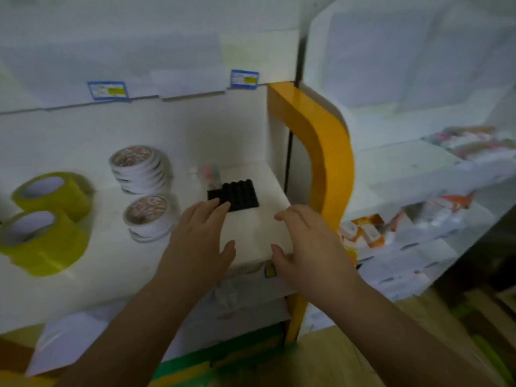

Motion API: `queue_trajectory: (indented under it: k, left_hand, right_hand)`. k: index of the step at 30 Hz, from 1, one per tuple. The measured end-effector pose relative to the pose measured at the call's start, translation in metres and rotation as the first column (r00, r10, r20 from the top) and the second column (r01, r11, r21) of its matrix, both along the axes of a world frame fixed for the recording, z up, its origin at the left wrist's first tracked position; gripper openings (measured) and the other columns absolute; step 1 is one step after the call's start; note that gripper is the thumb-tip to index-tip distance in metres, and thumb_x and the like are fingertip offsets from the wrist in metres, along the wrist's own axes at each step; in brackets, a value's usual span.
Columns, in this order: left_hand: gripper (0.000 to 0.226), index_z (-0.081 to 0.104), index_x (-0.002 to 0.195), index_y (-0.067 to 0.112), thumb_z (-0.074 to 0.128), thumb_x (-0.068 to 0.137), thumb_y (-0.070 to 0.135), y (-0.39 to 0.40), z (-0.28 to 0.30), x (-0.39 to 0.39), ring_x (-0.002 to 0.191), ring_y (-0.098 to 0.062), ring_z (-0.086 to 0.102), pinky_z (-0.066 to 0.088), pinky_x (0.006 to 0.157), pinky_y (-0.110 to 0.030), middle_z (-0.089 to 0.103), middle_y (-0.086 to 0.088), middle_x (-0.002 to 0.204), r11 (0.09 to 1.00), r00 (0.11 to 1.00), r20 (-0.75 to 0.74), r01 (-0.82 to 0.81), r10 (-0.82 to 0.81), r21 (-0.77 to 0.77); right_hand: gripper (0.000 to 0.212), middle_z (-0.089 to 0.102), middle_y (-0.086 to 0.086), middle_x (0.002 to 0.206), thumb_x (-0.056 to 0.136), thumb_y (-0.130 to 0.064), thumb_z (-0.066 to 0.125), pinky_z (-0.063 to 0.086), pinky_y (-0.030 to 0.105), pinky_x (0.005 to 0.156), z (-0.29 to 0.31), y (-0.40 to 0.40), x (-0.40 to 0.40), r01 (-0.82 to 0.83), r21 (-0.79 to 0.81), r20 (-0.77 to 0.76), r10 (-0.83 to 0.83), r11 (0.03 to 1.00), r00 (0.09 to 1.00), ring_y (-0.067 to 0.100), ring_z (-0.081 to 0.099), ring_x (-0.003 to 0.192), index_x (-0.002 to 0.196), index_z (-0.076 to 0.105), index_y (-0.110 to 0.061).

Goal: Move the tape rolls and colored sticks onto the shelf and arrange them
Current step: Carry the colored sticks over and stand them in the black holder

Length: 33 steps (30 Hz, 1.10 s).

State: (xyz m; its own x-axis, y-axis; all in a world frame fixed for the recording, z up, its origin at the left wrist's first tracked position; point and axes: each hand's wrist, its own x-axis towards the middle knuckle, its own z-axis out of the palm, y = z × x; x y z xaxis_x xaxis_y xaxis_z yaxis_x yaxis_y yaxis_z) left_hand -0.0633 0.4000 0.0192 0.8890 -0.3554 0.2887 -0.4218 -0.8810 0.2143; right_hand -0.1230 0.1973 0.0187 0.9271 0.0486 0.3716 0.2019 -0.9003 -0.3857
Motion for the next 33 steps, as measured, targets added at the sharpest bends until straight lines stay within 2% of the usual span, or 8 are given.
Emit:
queue_trajectory:
  k: [4, 8, 13, 17, 21, 25, 28, 33]
  left_hand:
    - [0.071, 0.045, 0.145, 0.011, 0.073, 0.083, 0.032, -0.041, 0.013, -0.048, 0.134, -0.033, 0.040, 0.035, 0.110, -0.047, 0.047, -0.011, 0.147, 0.998, 0.998, 0.024, 0.059, -0.060, 0.032]
    - [0.068, 0.044, 0.146, 0.013, 0.071, 0.086, 0.031, -0.097, 0.022, -0.089, 0.137, -0.030, 0.035, 0.029, 0.113, -0.042, 0.045, -0.009, 0.148, 0.989, 0.989, 0.047, 0.141, -0.139, -0.042]
    - [0.068, 0.043, 0.147, 0.016, 0.066, 0.087, 0.039, -0.160, 0.026, -0.121, 0.137, -0.033, 0.036, 0.035, 0.111, -0.049, 0.044, -0.010, 0.148, 0.970, 0.971, 0.036, 0.238, -0.237, -0.041]
    - [0.068, 0.042, 0.148, 0.019, 0.064, 0.088, 0.044, -0.210, 0.031, -0.134, 0.136, -0.030, 0.036, 0.035, 0.111, -0.046, 0.045, -0.008, 0.147, 0.962, 0.961, 0.043, 0.275, -0.274, -0.006]
    - [0.070, 0.037, 0.150, 0.023, 0.063, 0.089, 0.043, -0.258, 0.032, -0.137, 0.140, -0.027, 0.029, 0.030, 0.113, -0.041, 0.038, -0.004, 0.152, 0.947, 0.947, -0.015, 0.321, -0.322, -0.023]
    - [0.065, 0.040, 0.146, 0.027, 0.061, 0.088, 0.046, -0.300, 0.028, -0.123, 0.136, -0.024, 0.032, 0.033, 0.111, -0.040, 0.042, -0.002, 0.148, 0.932, 0.932, -0.041, 0.359, -0.361, -0.051]
    - [0.065, 0.038, 0.147, 0.028, 0.053, 0.089, 0.052, -0.331, 0.025, -0.103, 0.137, -0.024, 0.031, 0.035, 0.109, -0.040, 0.039, 0.001, 0.150, 0.931, 0.931, -0.044, 0.359, -0.362, -0.063]
    - [0.065, 0.032, 0.151, 0.028, 0.053, 0.094, 0.048, -0.388, 0.016, -0.059, 0.141, -0.024, 0.027, 0.031, 0.112, -0.042, 0.033, 0.000, 0.155, 0.931, 0.931, -0.074, 0.351, -0.358, -0.099]
  right_hand:
    - [0.041, 0.054, 0.002, 0.121, 0.086, -0.029, 0.066, 0.049, 0.037, 0.090, 0.005, -0.055, -0.058, 0.073, -0.032, 0.010, -0.073, 0.997, 0.997, 0.023, 0.054, 0.109, 0.124, 0.057, -0.018]
    - [0.040, 0.054, 0.005, 0.118, 0.083, -0.030, 0.067, 0.050, 0.043, 0.088, 0.010, -0.107, -0.104, 0.207, -0.087, 0.001, -0.208, 0.974, 0.978, 0.026, 0.053, 0.108, 0.120, 0.057, -0.017]
    - [0.046, 0.051, 0.002, 0.130, 0.085, -0.034, 0.067, 0.049, 0.037, 0.091, 0.020, -0.158, -0.162, 0.311, -0.099, 0.012, -0.311, 0.945, 0.950, 0.024, 0.050, 0.114, 0.128, 0.054, -0.020]
    - [0.046, 0.050, -0.001, 0.126, 0.089, -0.038, 0.064, 0.048, 0.034, 0.090, 0.018, -0.198, -0.191, 0.386, -0.093, -0.018, -0.389, 0.918, 0.921, 0.022, 0.050, 0.115, 0.130, 0.052, -0.022]
    - [0.049, 0.049, -0.003, 0.130, 0.090, -0.040, 0.062, 0.047, 0.033, 0.096, 0.008, -0.228, -0.203, 0.427, -0.060, -0.043, -0.429, 0.902, 0.902, 0.019, 0.048, 0.118, 0.135, 0.051, -0.023]
    - [0.051, 0.047, -0.003, 0.134, 0.092, -0.041, 0.061, 0.047, 0.036, 0.098, -0.003, -0.260, -0.201, 0.463, -0.060, -0.082, -0.467, 0.884, 0.881, 0.019, 0.046, 0.121, 0.138, 0.048, -0.024]
    - [0.051, 0.046, -0.005, 0.133, 0.092, -0.040, 0.060, 0.047, 0.033, 0.097, -0.005, -0.291, -0.189, 0.467, -0.091, -0.105, -0.475, 0.880, 0.874, 0.018, 0.047, 0.120, 0.138, 0.047, -0.025]
    - [0.050, 0.046, -0.003, 0.134, 0.092, -0.040, 0.060, 0.044, 0.032, 0.099, 0.008, -0.355, -0.149, 0.474, -0.144, -0.091, -0.489, 0.869, 0.868, 0.020, 0.046, 0.122, 0.138, 0.048, -0.023]
